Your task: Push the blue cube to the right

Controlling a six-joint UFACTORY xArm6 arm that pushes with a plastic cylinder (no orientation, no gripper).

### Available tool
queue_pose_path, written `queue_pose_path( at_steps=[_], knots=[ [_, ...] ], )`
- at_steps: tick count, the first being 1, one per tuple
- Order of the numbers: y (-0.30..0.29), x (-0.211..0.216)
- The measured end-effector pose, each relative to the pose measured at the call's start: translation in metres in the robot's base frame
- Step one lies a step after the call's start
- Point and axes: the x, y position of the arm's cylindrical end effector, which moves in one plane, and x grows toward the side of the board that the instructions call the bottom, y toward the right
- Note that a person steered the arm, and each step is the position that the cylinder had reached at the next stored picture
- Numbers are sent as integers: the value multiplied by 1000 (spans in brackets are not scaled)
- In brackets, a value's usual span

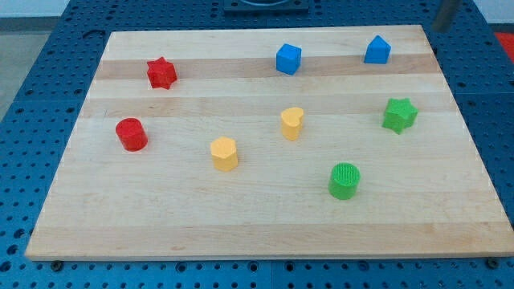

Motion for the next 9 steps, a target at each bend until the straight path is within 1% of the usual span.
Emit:
queue_pose_path(
  at_steps=[1,3,4,5,7,8,9],
  knots=[
    [-43,-4],
    [-232,-4],
    [-307,13],
    [-340,42],
    [-339,59],
    [-339,80],
    [-331,89]
  ],
)
